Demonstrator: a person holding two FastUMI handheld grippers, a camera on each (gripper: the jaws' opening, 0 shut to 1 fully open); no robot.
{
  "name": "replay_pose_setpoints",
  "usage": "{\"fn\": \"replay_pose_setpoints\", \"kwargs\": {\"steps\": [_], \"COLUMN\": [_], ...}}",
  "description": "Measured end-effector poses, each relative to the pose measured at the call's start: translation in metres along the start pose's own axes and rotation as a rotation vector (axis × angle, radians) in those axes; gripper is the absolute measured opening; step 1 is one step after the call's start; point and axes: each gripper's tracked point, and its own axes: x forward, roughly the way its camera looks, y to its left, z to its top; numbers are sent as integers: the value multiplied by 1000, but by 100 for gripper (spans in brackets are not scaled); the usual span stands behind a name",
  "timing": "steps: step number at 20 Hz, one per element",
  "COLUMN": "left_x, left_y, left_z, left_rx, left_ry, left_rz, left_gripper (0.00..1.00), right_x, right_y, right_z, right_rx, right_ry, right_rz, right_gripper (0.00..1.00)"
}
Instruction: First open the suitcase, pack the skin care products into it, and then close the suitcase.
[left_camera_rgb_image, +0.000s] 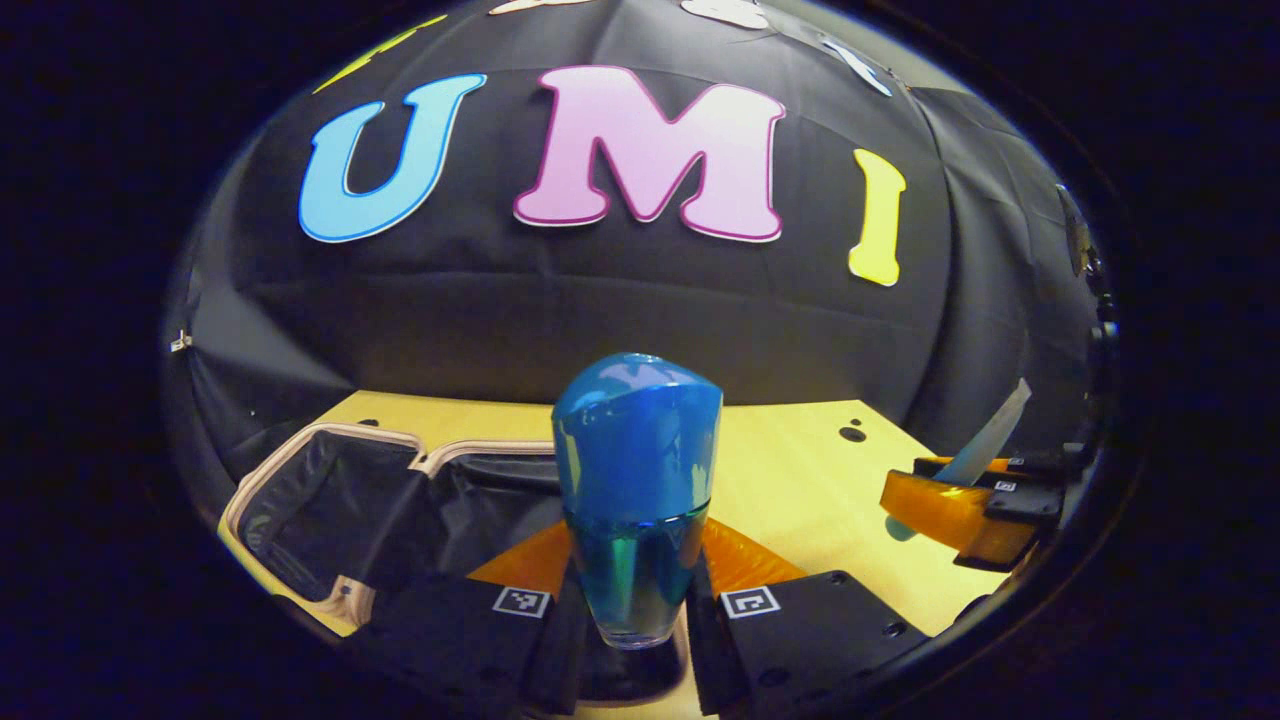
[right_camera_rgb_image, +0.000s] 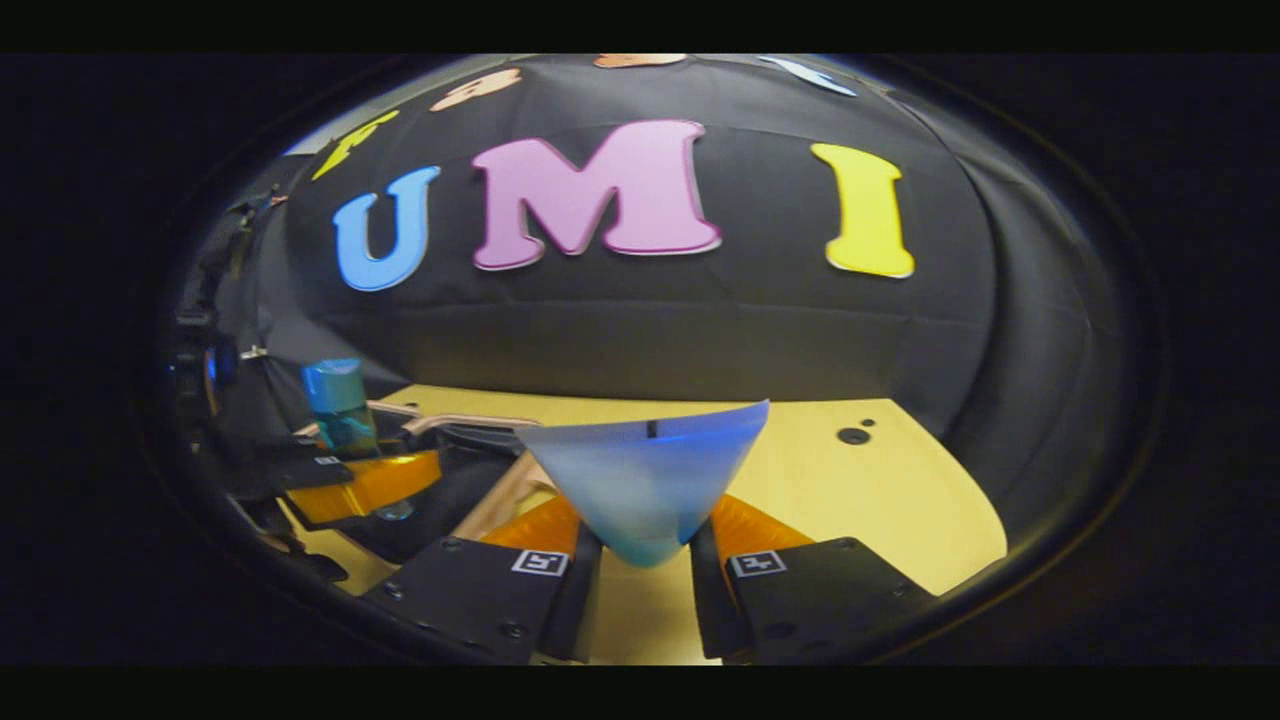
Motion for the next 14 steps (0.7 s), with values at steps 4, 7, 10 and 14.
{"fn": "replay_pose_setpoints", "kwargs": {"steps": [4, 7, 10, 14], "left_x": [11, 21, 33, 52], "left_y": [68, 88, 100, 98], "left_z": [-25, -50, -67, -94], "left_rx": [32, -23, -43, -61], "left_ry": [87, 208, 285, 433], "left_rz": [72, 72, 67, 27], "left_gripper": [44, 47, 47, 47], "right_x": [4, 3, 0, -20], "right_y": [60, 84, 100, 106], "right_z": [8, 14, 11, 22], "right_rx": [19, 14, 32, 55], "right_ry": [-12, -25, 4, 28], "right_rz": [76, 96, 112, 99], "right_gripper": [43, 43, 43, 43]}}
